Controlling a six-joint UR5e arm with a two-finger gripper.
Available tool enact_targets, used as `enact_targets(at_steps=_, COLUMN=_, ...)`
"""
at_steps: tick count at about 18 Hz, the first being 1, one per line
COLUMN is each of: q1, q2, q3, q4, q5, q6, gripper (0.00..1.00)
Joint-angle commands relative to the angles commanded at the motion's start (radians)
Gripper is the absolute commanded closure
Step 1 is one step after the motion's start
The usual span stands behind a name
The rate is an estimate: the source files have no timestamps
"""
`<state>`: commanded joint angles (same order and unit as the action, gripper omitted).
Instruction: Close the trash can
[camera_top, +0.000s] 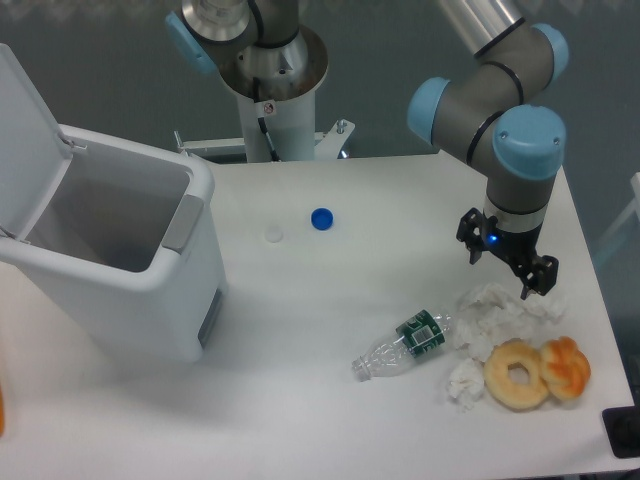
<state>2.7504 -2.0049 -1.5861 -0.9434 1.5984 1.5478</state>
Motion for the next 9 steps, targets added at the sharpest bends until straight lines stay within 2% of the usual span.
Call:
enact_targets(at_steps=5, q1=-0.011, q2=0.009, q3=-0.006, q4=-0.002, q5=-0.008, q6=0.009, gripper=0.0)
enact_targets(at_steps=9, q1=-0.037, q2=0.011, q3=-0.014, q4=0.0, q5=0.032, q6=0.0, gripper=0.0)
